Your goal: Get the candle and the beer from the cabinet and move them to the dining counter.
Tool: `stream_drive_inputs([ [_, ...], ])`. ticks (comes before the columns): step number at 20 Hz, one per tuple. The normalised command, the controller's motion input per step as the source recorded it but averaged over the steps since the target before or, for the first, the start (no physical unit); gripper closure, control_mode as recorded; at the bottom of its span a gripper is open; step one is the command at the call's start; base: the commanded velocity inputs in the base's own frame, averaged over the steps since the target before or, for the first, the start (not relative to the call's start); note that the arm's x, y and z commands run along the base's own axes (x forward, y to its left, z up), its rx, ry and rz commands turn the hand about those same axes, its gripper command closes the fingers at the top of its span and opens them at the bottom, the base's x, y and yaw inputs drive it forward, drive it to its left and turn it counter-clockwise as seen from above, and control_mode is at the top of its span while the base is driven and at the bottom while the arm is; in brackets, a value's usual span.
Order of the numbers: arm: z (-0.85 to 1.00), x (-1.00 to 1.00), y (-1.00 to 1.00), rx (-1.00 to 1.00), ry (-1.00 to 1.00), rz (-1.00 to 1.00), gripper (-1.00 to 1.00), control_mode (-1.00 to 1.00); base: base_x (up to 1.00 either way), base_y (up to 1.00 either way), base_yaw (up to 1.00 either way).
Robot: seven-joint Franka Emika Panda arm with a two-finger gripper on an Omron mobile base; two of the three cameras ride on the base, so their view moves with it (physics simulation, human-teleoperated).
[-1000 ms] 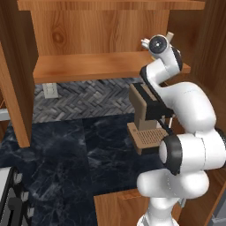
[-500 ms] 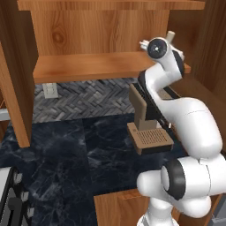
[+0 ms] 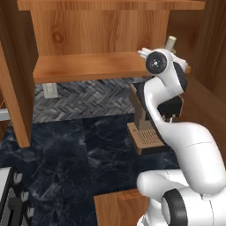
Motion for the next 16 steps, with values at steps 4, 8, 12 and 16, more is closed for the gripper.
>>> stream_drive_inputs([
  [4, 0.00, -0.59, 0.18, 0.00, 0.00, 0.00, 1.00, -1.00, 0.00, 0.00, 0.00],
  [8, 0.00, -0.60, 0.19, -0.01, 0.00, 0.00, 1.00, -1.00, 0.00, 0.00, 0.00],
  [12, -0.01, -0.55, 0.16, -0.05, 0.00, 0.00, 1.00, -1.00, 0.00, 0.00, 0.00],
  [16, -0.02, -0.54, 0.18, -0.05, 0.00, 0.00, 1.00, -1.00, 0.00, 0.00, 0.00],
])
